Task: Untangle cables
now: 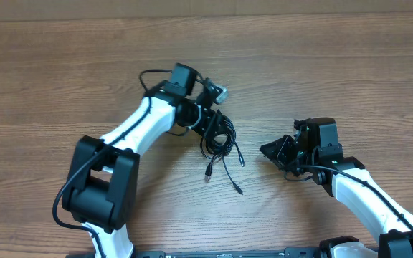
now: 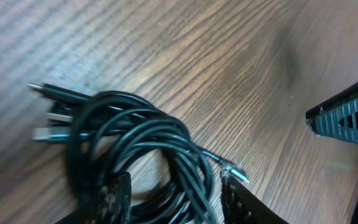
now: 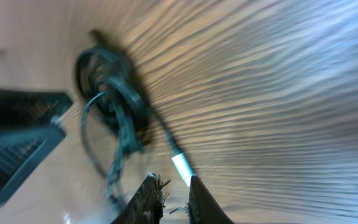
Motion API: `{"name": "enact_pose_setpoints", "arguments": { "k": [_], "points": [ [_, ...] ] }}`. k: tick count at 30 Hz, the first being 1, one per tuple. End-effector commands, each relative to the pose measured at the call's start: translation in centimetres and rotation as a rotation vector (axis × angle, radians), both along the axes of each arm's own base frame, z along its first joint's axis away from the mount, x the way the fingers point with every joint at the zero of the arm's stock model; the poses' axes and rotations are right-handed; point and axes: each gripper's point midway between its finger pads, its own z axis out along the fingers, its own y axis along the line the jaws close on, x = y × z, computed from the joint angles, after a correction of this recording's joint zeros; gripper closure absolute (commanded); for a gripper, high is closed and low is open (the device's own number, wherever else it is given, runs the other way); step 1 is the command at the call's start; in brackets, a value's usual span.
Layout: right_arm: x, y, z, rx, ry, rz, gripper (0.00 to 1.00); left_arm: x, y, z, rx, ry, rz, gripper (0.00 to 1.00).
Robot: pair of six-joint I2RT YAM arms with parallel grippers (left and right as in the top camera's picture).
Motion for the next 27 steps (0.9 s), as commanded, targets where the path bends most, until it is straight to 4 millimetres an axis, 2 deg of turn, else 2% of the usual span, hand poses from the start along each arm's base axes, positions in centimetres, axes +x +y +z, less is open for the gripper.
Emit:
{"name": "enact_pose_setpoints", "arguments": {
  "k": [1,6,17,19,20,25,27],
  "points": [
    [1.2,-1.3,-0.2,-0.07,-0.012,-0.078,0.85,0.6,-0.3,0.6,0.088,-0.014,0.125,0.56],
    [1.2,-1.5,-0.2,-0.07,-0.004,-0.096,0.85,-0.4,-1.6,-0.1,0.174,-0.025,0.168,0.6],
    [1.2,-1.5,-0.2,-0.073,-0.004,-0.098,0.85,-0.2,-2.2,-0.7,0.327,-0.114,0.36,0.6],
    [1.2,-1.5,-0.2,-0.073,-0.004,-0.098,0.84,-0.3,-2.3,-0.8,0.339,-0.12,0.375,0.67],
    [1.2,-1.5,-0.2,-0.073,-0.005,-0.097,0.84,-0.3,-2.1,-1.2,0.355,-0.112,0.408,0.72],
    [1.2,-1.5,-0.2,-0.073,-0.004,-0.097,0.84,-0.6,-1.8,-3.8,0.401,-0.075,0.421,0.73],
    [1.2,-1.5,-0.2,-0.073,-0.005,-0.097,0.84,-0.7,-1.6,-4.7,0.417,-0.061,0.417,0.81]
  ]
}}
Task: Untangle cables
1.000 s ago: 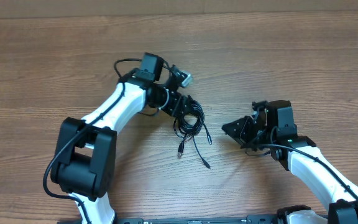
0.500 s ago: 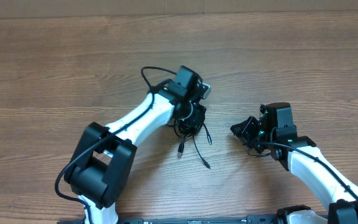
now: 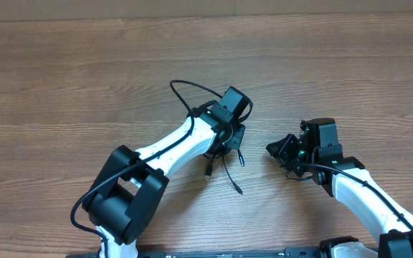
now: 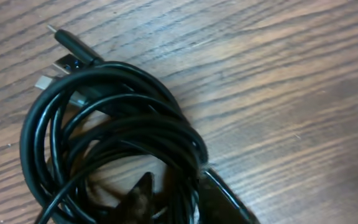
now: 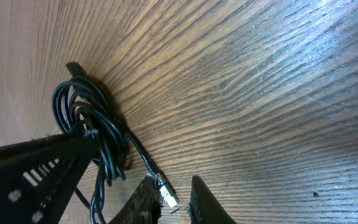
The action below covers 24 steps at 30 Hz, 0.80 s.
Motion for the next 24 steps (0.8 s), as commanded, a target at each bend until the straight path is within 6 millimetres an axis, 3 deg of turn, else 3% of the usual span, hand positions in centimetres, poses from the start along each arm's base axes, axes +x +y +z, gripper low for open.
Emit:
{"name": "enact_pose_setpoints", "arguments": {
  "k": [1,9,18,20,24],
  "points": [
    [0.6,0.0,0.5,-0.006,-0.022,-0.003,0.84,0.3,0.5,-1.9,0.043,0.019,0.047,0.83],
    [0.6,0.0,0.5,-0.006,-0.022,-0.003,0.82,0.9,0.7,-1.1,0.038,-0.001,0.041,0.82],
    [0.6,0.0,0.6,-0.006,-0.023,-0.003,0.82,2.4,4.6,0.7,0.105,0.06,0.06,0.81],
    [0.6,0.0,0.5,-0.006,-0.022,-0.003,0.82,2.6,5.3,1.2,0.106,0.078,0.068,0.72],
    [0.6,0.0,0.5,-0.005,-0.022,-0.003,0.82,2.2,6.5,1.0,0.091,0.14,0.092,0.71]
  ]
}}
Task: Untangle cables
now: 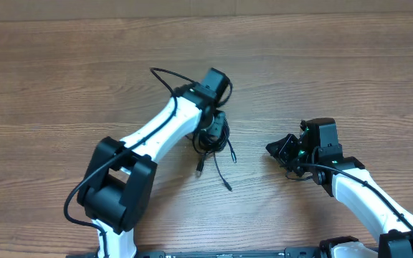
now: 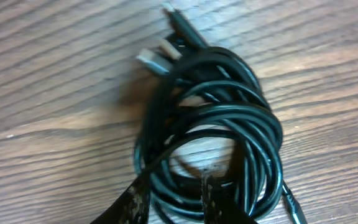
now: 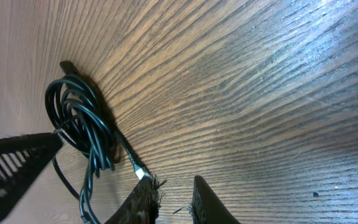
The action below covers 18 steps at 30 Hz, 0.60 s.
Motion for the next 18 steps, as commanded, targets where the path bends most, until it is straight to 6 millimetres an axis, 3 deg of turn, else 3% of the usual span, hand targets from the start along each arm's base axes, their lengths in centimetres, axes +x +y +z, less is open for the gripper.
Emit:
{"name": "enact_pose_setpoints", "arguments": {
  "k": [1,6,14,18],
  "points": [
    [0.6,0.0,0.6,-0.005,-0.023,-0.003,0.82,0.1,0.7,-0.2,-0.008,0.034,-0.005,0.71],
    [0.6,0.0,0.6,-0.005,-0.023,-0.003,0.81,0.1,2.2,-0.9,0.039,0.04,0.001,0.66],
    [0.6,0.0,0.5,-0.004,-0.022,-0.002,0.81,-1.4,2.3,-2.5,0.025,0.09,-0.02,0.67],
    [0.6,0.0,0.6,-0.004,-0.022,-0.002,0.81,-2.2,2.6,-3.6,0.031,0.108,-0.025,0.79]
  ]
}}
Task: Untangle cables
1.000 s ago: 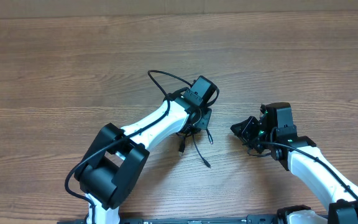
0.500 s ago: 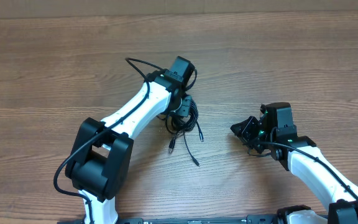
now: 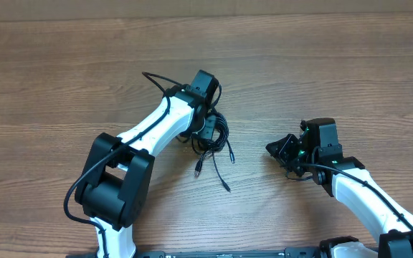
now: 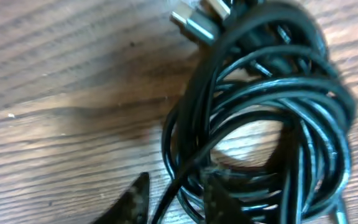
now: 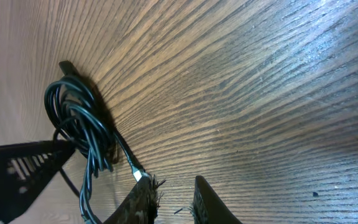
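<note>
A coil of black cables [image 3: 214, 135] lies at mid table, with plug ends trailing toward me [image 3: 225, 186]. My left gripper [image 3: 203, 127] sits on the coil's left side. In the left wrist view the coil [image 4: 260, 112] fills the frame, silver plugs [image 4: 191, 25] at the top, and the left gripper [image 4: 176, 198] is shut on one black strand. My right gripper [image 3: 275, 149] rests to the right of the coil, apart from it. It is open by a narrow gap [image 5: 171, 200] with nothing inside; a silver plug [image 5: 135, 174] lies beside its left finger.
A bare wooden table [image 3: 335, 72] surrounds the cables. The left arm's own black wire [image 3: 156, 77] loops above its wrist. The right arm's white links [image 3: 364, 201] run to the bottom right corner.
My left gripper and the coil have shifted slightly left and away from me, and the wrist camera now sits closer to the coil. The right gripper has not moved.
First my left gripper stood at the coil's upper left with wider jaws, the right gripper near a plug. Then the left gripper was at the coil's right side, jaws narrow. After that it and the coil lay further left, where they remain.
</note>
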Motion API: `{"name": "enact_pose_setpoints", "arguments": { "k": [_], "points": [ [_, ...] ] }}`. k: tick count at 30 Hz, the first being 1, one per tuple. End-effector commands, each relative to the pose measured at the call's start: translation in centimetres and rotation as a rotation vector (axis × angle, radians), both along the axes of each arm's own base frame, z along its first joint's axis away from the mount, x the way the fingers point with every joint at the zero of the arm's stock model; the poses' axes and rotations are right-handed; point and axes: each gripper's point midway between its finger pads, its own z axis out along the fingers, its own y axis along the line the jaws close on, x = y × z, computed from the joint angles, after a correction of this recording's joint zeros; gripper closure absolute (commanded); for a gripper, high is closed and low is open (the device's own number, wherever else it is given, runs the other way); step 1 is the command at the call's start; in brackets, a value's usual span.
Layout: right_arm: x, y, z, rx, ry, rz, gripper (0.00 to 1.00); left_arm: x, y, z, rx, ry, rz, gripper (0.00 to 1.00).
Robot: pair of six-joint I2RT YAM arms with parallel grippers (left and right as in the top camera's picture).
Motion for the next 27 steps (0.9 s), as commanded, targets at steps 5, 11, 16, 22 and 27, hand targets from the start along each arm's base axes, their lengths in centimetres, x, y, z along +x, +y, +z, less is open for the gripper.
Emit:
{"name": "enact_pose_setpoints", "arguments": {
  "k": [5,11,16,22,27],
  "points": [
    [0.4,0.4,0.7,0.018,-0.018,0.012,0.81,-0.4,2.1,-1.7,0.111,-0.011,-0.123,0.96],
    [-0.2,1.1,0.8,0.054,0.004,0.037,0.82,3.8,6.2,-0.1,0.394,-0.212,-0.122,0.94],
    [-0.8,1.0,0.4,0.049,0.038,0.035,0.87,5.3,5.9,0.5,0.415,-0.277,-0.189,0.91],
    [-1.2,0.9,0.1,0.063,0.083,-0.002,0.88,6.3,5.4,2.8,0.41,-0.301,-0.201,0.96],
    [-1.0,0.9,0.3,0.084,0.093,-0.036,0.88,7.0,3.5,7.8,0.299,-0.302,-0.121,0.67]
  ]
}}
